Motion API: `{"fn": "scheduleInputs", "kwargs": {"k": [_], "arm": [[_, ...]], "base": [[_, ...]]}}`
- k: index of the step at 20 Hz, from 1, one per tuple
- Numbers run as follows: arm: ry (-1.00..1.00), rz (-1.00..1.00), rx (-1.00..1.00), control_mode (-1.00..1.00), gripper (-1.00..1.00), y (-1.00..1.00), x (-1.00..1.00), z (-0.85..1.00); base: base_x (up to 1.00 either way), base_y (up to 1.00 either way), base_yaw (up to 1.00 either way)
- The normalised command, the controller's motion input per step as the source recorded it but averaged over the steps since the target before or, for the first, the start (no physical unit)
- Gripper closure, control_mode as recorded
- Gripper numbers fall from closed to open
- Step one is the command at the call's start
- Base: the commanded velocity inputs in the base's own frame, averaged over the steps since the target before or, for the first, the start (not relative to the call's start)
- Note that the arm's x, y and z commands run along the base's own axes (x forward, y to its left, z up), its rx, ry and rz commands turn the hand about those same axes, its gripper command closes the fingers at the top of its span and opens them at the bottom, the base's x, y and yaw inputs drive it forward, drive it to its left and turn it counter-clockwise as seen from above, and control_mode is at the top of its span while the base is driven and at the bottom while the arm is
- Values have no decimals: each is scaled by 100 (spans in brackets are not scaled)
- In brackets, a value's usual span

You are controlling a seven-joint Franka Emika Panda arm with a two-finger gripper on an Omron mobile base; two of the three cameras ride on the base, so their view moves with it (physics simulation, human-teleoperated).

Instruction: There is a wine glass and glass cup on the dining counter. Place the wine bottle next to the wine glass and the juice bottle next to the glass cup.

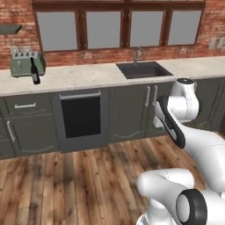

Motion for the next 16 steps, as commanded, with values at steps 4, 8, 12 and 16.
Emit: {"fn": "scheduleInputs", "kwargs": {"k": [4, 8, 12, 16], "arm": [[0, 0, 0, 100, -100, 0, 0, 0], [0, 0, 0, 100, -100, 0, 0, 0], [0, 0, 0, 100, -100, 0, 0, 0], [0, 0, 0, 100, -100, 0, 0, 0]], "base": [[94, 0, 0], [94, 3, 1], [94, 18, 4], [68, 44, 1]]}}
